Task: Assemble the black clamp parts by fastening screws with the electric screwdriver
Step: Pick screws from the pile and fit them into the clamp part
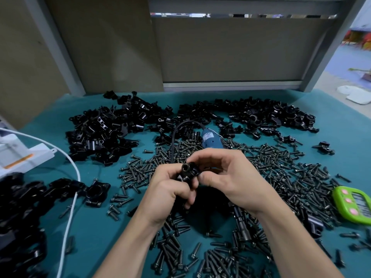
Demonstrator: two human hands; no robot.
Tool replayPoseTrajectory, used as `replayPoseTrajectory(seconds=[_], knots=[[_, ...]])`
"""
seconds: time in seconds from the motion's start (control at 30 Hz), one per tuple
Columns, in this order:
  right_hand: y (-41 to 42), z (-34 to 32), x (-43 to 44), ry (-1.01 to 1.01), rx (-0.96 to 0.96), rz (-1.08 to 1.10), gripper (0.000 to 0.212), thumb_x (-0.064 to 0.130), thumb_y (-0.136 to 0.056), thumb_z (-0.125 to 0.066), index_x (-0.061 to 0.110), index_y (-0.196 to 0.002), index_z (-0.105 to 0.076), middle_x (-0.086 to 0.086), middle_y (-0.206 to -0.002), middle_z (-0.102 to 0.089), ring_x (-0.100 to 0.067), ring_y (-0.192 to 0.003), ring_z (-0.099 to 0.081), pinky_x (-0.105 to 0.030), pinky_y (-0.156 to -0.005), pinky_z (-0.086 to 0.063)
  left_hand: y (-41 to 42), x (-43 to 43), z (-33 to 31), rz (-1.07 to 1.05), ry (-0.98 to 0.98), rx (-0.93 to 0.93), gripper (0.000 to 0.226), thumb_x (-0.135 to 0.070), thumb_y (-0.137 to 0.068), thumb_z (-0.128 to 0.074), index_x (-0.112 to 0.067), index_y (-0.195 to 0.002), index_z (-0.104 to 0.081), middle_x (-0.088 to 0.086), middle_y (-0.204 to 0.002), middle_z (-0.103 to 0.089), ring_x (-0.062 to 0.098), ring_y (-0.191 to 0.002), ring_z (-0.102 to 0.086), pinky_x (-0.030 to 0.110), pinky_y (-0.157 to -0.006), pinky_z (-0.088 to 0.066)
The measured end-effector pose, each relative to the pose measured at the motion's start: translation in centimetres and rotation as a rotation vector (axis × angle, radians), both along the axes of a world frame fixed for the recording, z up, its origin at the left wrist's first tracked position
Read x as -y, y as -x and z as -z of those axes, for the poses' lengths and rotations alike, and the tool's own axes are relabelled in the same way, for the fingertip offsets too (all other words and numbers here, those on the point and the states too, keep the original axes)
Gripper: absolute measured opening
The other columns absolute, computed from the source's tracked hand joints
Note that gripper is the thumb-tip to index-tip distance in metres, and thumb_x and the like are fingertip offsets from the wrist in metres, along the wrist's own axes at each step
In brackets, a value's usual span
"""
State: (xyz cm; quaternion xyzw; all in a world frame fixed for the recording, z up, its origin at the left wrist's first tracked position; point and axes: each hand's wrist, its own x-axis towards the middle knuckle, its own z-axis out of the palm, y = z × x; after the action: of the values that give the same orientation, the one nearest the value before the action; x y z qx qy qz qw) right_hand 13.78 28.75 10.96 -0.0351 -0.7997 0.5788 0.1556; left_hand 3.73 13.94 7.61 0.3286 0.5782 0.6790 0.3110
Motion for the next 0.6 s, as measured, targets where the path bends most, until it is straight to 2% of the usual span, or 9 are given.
replayPoseTrajectory(seconds=[0.07,0.13,0.2,0.27,0.4,0.47,0.53,0.6], knots=[[0.1,0.0,0.1,0.036,0.005,0.017,0.035,-0.011,-0.087,-0.072,0.017,-0.108,-0.077,0.0,-0.101,-0.079,-0.015,-0.099,-0.075,-0.026,-0.088,-0.058,0.0,0.0,0.0,-0.007,-0.04,0.033,0.024,-0.002,-0.053,-0.052,-0.015,-0.066,-0.067,0.01,-0.051,-0.052,0.019,-0.044,-0.043,0.022,-0.043,-0.036],[0.3,0.3,0.2,0.063,0.004,0.068,0.036,-0.01,-0.087,-0.072,0.019,-0.108,-0.077,0.002,-0.101,-0.08,-0.013,-0.098,-0.075,-0.026,-0.086,-0.058,-0.2,-0.1,0.0,0.017,-0.059,0.055,0.033,-0.003,-0.056,-0.051,-0.012,-0.081,-0.072,0.013,-0.056,-0.051,0.018,-0.044,-0.041,0.02,-0.04,-0.032],[0.5,0.6,0.5,0.051,-0.002,0.125,0.035,-0.01,-0.088,-0.072,0.019,-0.108,-0.077,0.002,-0.1,-0.08,-0.012,-0.098,-0.075,-0.027,-0.086,-0.059,-0.6,-0.3,0.1,0.046,-0.066,0.087,0.05,-0.005,-0.058,-0.05,-0.007,-0.103,-0.071,0.018,-0.07,-0.052,0.018,-0.047,-0.039,0.019,-0.039,-0.029],[0.7,0.8,0.7,0.081,-0.018,0.172,0.038,-0.011,-0.087,-0.072,0.023,-0.103,-0.079,0.002,-0.098,-0.081,-0.013,-0.095,-0.076,-0.026,-0.083,-0.059,-1.1,-0.5,0.3,0.035,-0.08,0.138,0.057,-0.004,-0.059,-0.049,-0.005,-0.113,-0.065,0.017,-0.082,-0.053,0.015,-0.051,-0.039,0.02,-0.039,-0.025],[0.4,0.7,0.6,0.199,-0.038,0.202,0.043,-0.009,-0.074,-0.085,0.032,-0.088,-0.083,0.0,-0.091,-0.081,-0.014,-0.087,-0.078,-0.024,-0.076,-0.06,-0.9,-0.7,0.3,-0.063,-0.046,0.212,0.057,-0.005,-0.056,-0.048,0.007,-0.111,-0.049,0.011,-0.07,-0.045,0.013,-0.049,-0.033,0.021,-0.04,-0.021],[0.3,0.6,0.6,0.2,-0.017,0.184,0.041,-0.005,-0.069,-0.089,0.031,-0.088,-0.083,-0.003,-0.091,-0.081,-0.017,-0.086,-0.078,-0.029,-0.078,-0.062,-0.8,-0.6,0.0,-0.068,-0.028,0.209,0.053,-0.007,-0.058,-0.047,0.003,-0.11,-0.053,0.01,-0.068,-0.044,0.012,-0.048,-0.033,0.019,-0.039,-0.023],[0.2,0.5,0.6,0.196,0.012,0.158,0.038,0.005,-0.064,-0.093,0.029,-0.091,-0.083,-0.006,-0.09,-0.081,-0.016,-0.08,-0.075,-0.035,-0.08,-0.064,-0.9,-0.4,-0.2,-0.04,-0.02,0.203,0.044,-0.011,-0.063,-0.048,-0.009,-0.103,-0.064,0.012,-0.076,-0.051,0.01,-0.05,-0.037,0.018,-0.039,-0.023],[0.0,0.3,0.6,0.153,0.054,0.144,0.04,0.013,-0.061,-0.096,0.032,-0.094,-0.083,-0.006,-0.09,-0.08,-0.016,-0.077,-0.072,-0.042,-0.082,-0.064,-1.0,-0.2,-0.3,-0.015,0.005,0.217,0.041,-0.016,-0.068,-0.049,-0.013,-0.104,-0.068,0.01,-0.078,-0.057,0.008,-0.049,-0.039,0.018,-0.04,-0.021]])
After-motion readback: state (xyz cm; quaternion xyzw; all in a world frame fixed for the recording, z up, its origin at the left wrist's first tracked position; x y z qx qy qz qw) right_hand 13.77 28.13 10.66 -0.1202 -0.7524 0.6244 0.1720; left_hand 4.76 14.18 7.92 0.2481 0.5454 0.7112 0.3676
